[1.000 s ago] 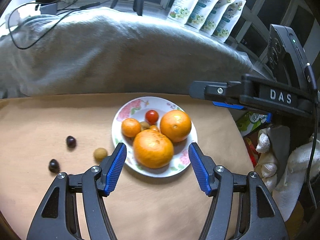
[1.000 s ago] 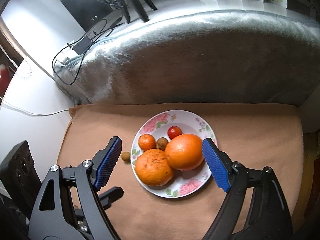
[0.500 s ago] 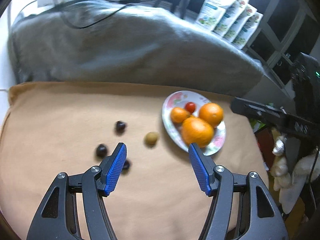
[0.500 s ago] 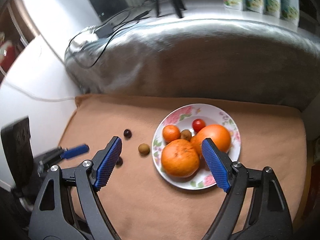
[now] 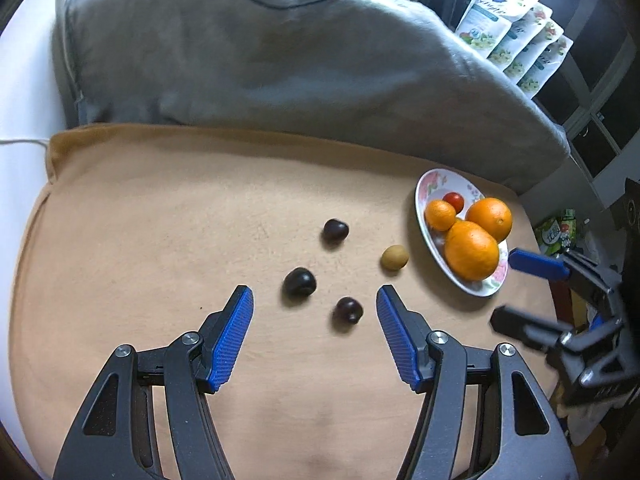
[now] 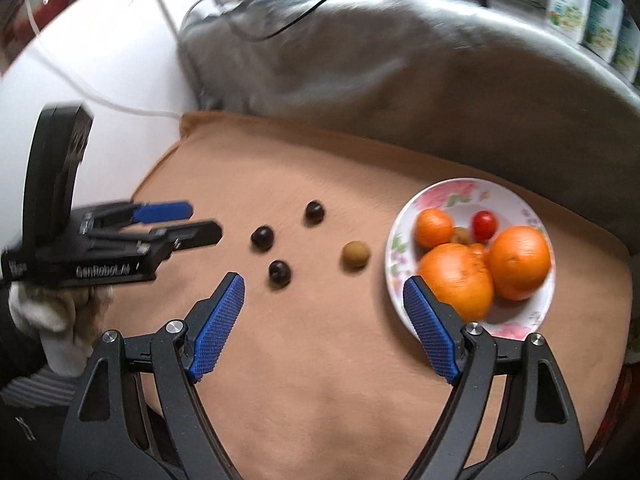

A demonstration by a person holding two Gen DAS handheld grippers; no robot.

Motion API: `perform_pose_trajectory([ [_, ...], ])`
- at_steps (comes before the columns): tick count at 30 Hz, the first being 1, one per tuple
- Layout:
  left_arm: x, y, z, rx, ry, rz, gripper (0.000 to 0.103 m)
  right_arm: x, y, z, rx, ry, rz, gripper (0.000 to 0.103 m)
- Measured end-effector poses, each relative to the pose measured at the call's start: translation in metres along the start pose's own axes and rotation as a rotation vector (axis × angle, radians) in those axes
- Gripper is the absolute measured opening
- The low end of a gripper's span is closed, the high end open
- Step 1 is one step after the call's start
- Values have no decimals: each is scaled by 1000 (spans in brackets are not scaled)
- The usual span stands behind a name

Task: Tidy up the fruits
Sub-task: 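Move the right tool back over the dark brown fruits, then grasp a dark brown round fruit with the right tool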

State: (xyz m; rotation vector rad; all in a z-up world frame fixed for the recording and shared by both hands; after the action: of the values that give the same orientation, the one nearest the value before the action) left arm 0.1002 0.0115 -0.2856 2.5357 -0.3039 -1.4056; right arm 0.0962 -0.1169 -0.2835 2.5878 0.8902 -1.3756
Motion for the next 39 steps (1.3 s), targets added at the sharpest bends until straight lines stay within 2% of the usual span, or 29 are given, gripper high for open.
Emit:
perform_pose_trajectory([
  [4, 11, -3, 6, 1, -38, 20, 62, 18, -11, 7, 4, -37, -35, 75],
  [7, 21, -4, 10, -2, -66, 29, 54, 32, -15, 12, 13, -67, -57, 67],
  [19, 50, -14, 13, -50, -127, 64, 44, 79, -28, 18, 38, -139, -119, 48],
  [23, 56, -17, 12, -70, -138, 73, 40, 89, -30, 19, 51, -152, -126, 45],
  [28, 63, -16, 10, -78, -148, 80, 40, 98, -31, 18, 49, -166, -124, 41],
  [37, 75, -14, 11, -82, -174, 86, 40, 114, -33, 16, 39, -182, -129, 39],
  [39, 77, -15, 12, -85, -180, 87, 37, 117, -33, 18, 36, -189, -130, 36],
])
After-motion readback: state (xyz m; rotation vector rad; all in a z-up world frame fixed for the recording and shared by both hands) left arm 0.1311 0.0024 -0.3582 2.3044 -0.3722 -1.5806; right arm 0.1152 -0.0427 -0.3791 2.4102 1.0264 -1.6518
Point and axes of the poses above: each gripper's, at about its wrist camera, not at the fingertips, and x roughly the way its jaws point, y to its right, z to its underside, the point moved 9 cm from there along x, roughly the way its jaws point, and after that the axes turned 5 degrees about y, right-handed, at the moved point
